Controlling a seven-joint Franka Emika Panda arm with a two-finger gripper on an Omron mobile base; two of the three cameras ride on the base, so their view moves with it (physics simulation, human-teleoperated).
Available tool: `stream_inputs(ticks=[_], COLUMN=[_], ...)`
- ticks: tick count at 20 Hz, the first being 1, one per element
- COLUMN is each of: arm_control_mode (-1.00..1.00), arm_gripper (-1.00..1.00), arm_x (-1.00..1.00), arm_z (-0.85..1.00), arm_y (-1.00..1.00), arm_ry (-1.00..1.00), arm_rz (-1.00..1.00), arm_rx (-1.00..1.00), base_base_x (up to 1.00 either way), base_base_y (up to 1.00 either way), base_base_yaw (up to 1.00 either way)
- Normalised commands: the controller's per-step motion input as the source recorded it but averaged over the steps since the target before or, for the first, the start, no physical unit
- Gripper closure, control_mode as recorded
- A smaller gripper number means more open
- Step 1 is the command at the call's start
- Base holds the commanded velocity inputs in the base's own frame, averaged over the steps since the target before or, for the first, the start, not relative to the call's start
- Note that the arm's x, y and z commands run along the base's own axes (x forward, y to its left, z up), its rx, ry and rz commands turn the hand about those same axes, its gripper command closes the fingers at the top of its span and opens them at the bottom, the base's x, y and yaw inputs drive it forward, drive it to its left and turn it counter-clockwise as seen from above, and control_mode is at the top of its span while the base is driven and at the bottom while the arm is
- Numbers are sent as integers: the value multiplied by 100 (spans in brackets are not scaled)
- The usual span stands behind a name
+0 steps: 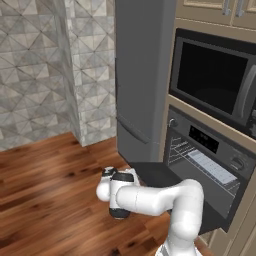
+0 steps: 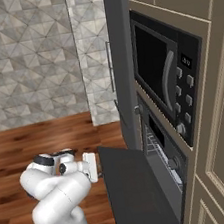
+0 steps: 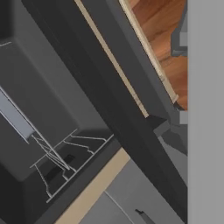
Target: Take the baked cake out of the oven and place it on the plate for cooling. Then close the oven door.
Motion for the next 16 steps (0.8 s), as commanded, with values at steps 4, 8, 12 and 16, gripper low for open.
stream_inputs(ticks=[4, 8, 12, 16], arm_control_mode=[-100, -100, -100, -100], arm_gripper=[-100, -100, -100, -100], arm_x=[63, 32, 33, 61], arm_z=[19, 4, 2, 0], arm_y=[-100, -100, -100, -100], arm_ry=[-4, -14, -18, -12], arm_rz=[-6, -3, -11, -11], arm_rx=[10, 3, 0, 0], base_base_x=[0, 0, 0, 0], base_base_y=[0, 0, 0, 0], base_base_yaw=[0, 0, 0, 0])
